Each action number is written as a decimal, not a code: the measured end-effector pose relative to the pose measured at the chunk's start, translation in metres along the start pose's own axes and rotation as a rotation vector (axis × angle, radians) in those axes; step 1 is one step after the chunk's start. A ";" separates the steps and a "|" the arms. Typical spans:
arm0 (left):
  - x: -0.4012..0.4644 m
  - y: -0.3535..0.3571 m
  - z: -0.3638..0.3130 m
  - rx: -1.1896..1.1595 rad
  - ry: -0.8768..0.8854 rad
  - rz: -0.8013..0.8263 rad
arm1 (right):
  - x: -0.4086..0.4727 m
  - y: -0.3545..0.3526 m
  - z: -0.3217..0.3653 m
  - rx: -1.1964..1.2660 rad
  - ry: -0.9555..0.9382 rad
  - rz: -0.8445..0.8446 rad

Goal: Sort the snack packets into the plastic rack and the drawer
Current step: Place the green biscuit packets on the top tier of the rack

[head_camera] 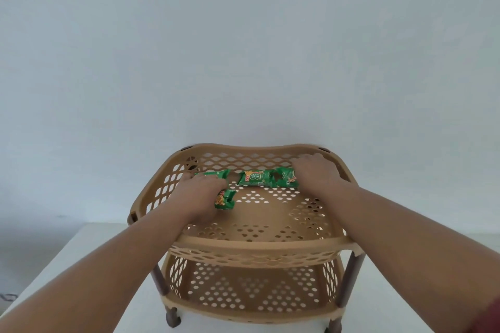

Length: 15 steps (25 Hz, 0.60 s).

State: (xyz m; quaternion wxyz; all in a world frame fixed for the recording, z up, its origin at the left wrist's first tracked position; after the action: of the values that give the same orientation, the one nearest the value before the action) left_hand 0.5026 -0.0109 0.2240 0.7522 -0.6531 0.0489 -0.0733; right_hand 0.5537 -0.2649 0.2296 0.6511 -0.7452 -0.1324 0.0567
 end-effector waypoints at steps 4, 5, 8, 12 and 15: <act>0.000 0.005 0.005 0.015 -0.039 0.022 | 0.004 0.011 0.000 0.010 -0.016 0.007; 0.000 0.006 0.007 0.031 -0.056 0.026 | 0.004 0.012 -0.001 -0.002 -0.019 0.003; 0.001 0.009 0.015 0.068 -0.133 0.064 | 0.005 0.011 -0.001 -0.035 -0.020 -0.007; 0.001 0.014 0.018 0.025 -0.167 0.099 | 0.005 0.012 -0.001 -0.010 -0.019 0.013; 0.002 0.016 0.017 0.019 -0.169 0.114 | 0.004 0.011 -0.001 -0.017 -0.018 0.021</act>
State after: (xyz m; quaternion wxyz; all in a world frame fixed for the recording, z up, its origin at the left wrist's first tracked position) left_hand 0.5082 0.0079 0.2107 0.7627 -0.6460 0.0218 0.0243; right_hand 0.5589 -0.2661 0.2195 0.6430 -0.7514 -0.1309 0.0691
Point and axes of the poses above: each hand's wrist, its own x-axis towards the middle knuckle, its own y-axis out of the palm, z = x × y, the point moved 5 cm from there along x, towards the middle knuckle, and after that the axes turned 7 degrees about -y, right-handed, at the moved point
